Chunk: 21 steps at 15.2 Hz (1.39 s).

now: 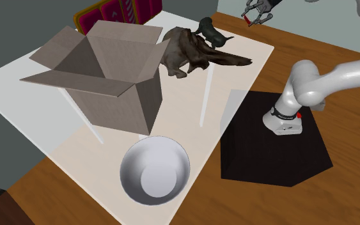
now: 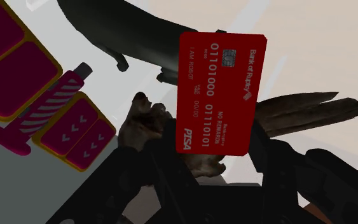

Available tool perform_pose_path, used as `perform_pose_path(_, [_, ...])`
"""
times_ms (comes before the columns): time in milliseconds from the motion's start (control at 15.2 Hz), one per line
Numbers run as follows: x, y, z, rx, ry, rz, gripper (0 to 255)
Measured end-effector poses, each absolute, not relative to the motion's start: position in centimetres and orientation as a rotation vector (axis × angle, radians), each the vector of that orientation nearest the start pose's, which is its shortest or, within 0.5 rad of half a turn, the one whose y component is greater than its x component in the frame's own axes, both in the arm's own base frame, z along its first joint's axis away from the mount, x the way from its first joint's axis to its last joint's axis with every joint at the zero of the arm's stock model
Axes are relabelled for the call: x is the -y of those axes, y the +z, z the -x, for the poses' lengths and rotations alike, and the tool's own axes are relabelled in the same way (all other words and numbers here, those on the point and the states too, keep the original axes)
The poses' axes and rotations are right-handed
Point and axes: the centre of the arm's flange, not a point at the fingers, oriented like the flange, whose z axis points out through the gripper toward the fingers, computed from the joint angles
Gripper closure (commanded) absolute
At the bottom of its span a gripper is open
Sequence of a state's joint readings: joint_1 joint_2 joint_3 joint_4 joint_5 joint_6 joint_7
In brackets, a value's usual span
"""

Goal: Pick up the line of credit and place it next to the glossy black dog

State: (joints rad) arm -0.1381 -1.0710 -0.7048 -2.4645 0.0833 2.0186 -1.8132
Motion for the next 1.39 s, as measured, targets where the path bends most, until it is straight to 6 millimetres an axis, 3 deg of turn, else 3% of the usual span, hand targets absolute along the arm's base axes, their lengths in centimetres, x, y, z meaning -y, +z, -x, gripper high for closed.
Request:
perform_pose_path(1188, [29.6,48.9,-17.3,1.605,-1.309,2.592,255])
perform_pose_path(1386, [29.5,48.4,-17.3,1.606,-1.309,2.592,255])
